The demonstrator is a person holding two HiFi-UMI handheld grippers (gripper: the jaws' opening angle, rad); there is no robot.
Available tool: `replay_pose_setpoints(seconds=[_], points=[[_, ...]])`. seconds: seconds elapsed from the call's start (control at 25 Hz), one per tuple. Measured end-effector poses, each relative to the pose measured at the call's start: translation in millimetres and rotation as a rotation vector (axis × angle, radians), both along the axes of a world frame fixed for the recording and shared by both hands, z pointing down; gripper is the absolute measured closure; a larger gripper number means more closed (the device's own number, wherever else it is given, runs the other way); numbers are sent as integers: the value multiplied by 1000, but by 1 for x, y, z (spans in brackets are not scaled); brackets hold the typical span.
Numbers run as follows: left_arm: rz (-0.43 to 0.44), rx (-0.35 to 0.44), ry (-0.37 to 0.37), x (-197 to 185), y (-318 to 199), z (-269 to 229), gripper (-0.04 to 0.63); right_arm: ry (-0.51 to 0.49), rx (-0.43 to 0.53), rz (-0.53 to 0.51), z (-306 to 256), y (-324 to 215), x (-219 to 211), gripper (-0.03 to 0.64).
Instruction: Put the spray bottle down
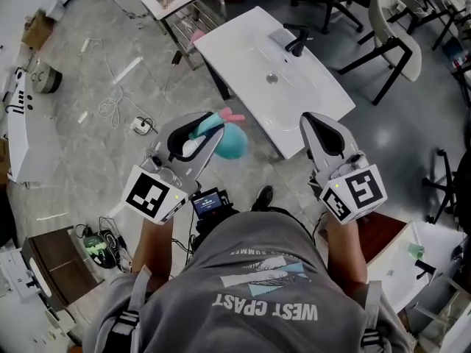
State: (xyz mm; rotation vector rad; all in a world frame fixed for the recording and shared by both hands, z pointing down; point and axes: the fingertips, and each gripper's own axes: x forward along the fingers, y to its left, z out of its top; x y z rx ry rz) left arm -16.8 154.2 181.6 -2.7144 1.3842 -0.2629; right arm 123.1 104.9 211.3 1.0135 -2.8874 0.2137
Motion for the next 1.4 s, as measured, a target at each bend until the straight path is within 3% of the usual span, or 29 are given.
replay_pose_setpoints(seconds=[0.36, 0.76, 1.4], points=[[27, 4, -5, 33, -28, 3, 502, 2, -6, 23, 8, -24, 32, 617], [124, 4, 19, 32, -76, 8, 501, 29, -11, 123, 10, -53, 38, 617], [222, -10, 69, -30, -184, 14, 502, 64, -23, 210, 5, -134, -26, 617]])
